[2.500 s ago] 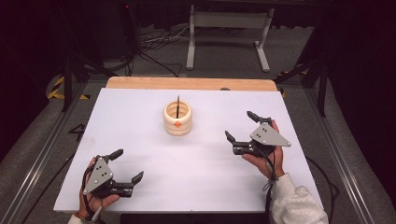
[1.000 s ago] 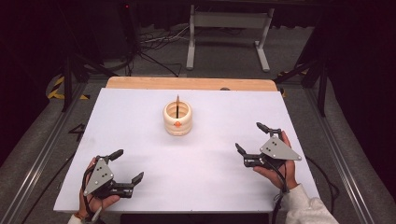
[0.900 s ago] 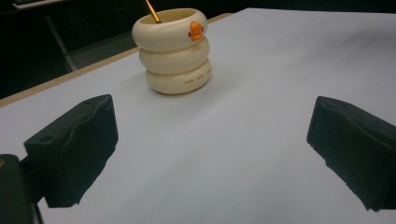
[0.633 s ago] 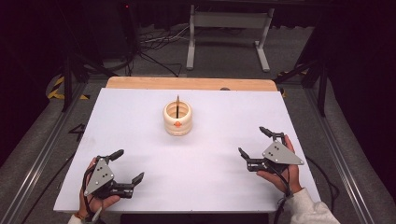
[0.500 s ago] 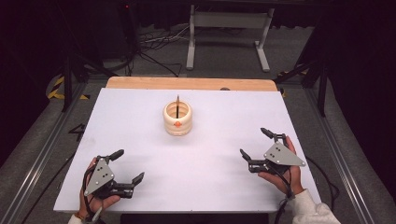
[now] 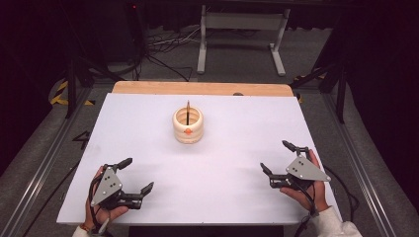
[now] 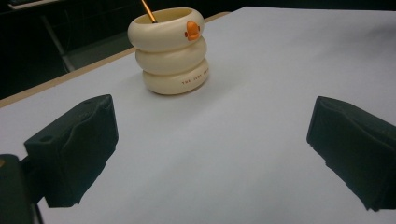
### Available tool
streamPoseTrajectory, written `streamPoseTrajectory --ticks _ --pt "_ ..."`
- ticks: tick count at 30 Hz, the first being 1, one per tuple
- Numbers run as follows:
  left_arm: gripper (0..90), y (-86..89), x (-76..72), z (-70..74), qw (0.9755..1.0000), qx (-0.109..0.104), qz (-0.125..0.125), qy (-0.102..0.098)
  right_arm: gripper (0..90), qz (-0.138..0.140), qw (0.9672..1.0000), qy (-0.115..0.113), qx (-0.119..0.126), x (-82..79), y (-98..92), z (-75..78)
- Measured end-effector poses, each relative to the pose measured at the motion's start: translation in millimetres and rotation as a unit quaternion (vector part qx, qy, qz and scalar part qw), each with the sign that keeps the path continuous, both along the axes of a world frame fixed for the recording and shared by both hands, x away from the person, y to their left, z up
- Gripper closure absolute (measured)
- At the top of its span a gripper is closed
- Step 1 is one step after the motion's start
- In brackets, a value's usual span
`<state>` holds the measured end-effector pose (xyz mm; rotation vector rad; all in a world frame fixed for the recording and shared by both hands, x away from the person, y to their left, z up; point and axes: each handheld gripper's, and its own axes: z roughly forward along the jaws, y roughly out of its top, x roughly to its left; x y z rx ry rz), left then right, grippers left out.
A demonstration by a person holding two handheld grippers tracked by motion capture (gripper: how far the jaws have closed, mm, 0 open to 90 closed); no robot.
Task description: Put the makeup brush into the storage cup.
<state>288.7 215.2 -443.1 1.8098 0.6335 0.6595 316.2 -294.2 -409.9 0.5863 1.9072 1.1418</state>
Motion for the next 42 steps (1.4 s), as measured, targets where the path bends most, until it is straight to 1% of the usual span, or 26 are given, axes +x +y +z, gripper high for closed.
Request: streamPoseTrajectory --ticks 10,14,20,22,26,27,29,31,33,34,36,41,42 --pt "2.9 -0.6 -1.1 0.3 1.0 0.003 0.0 0.0 5.6 -0.009 0.9999 0.013 -0.003 -11.9 -13.3 -10.8" --pt "2.9 0.0 -0.7 0.2 1.0 0.005 -0.001 0.001 5.5 -0.008 0.9997 0.021 -0.007 -17.3 -20.4 -16.8" --pt "2.9 0.7 -0.5 -0.3 1.0 0.002 0.002 0.0 5.4 -0.015 0.9992 0.035 0.007 -21.1 -32.4 -21.6" --pt "2.9 0.7 -0.4 -0.2 1.0 0.007 0.0 0.0 5.4 -0.018 0.9991 0.039 0.004 -24.5 -36.3 -24.3" --pt "2.9 1.6 0.3 -0.3 1.0 0.005 0.002 -0.002 5.6 -0.02 0.9987 0.046 0.009 -30.3 -44.4 -28.6" --pt "2.9 2.0 1.0 -0.3 1.0 0.006 0.002 -0.003 5.6 -0.023 0.9986 0.046 0.006 -31.0 -45.5 -30.2" --pt "2.9 1.8 1.7 -0.1 1.0 0.005 0.004 0.0 5.5 -0.023 0.9986 0.048 0.0 -31.6 -46.3 -32.0" --pt "2.9 1.5 2.5 0.1 0.9999 0.01 0.003 -0.001 5.4 -0.021 0.9986 0.048 0.006 -31.8 -46.4 -32.2" --pt "2.8 1.3 1.9 -0.3 0.9999 0.01 0.003 0.001 5.4 -0.019 0.9988 0.045 0.003 -32.2 -45.0 -31.7" --pt "2.8 1.7 1.6 -0.3 0.9999 0.011 0.003 -0.002 5.4 -0.018 0.9989 0.043 0.002 -32.2 -44.5 -31.1" --pt "2.8 2.0 0.3 0.0 1.0 0.007 0.006 -0.002 5.4 -0.017 0.9989 0.043 0.007 -31.7 -44.3 -30.3" --pt "2.7 0.5 -0.6 0.5 0.9999 0.012 0.002 -0.002 5.4 -0.018 0.9989 0.043 0.002 -32.1 -42.3 -31.7" --pt "2.7 0.6 -1.0 0.6 0.9999 0.011 0.002 -0.002 5.4 -0.018 0.999 0.042 0.004 -32.6 -41.8 -30.9"
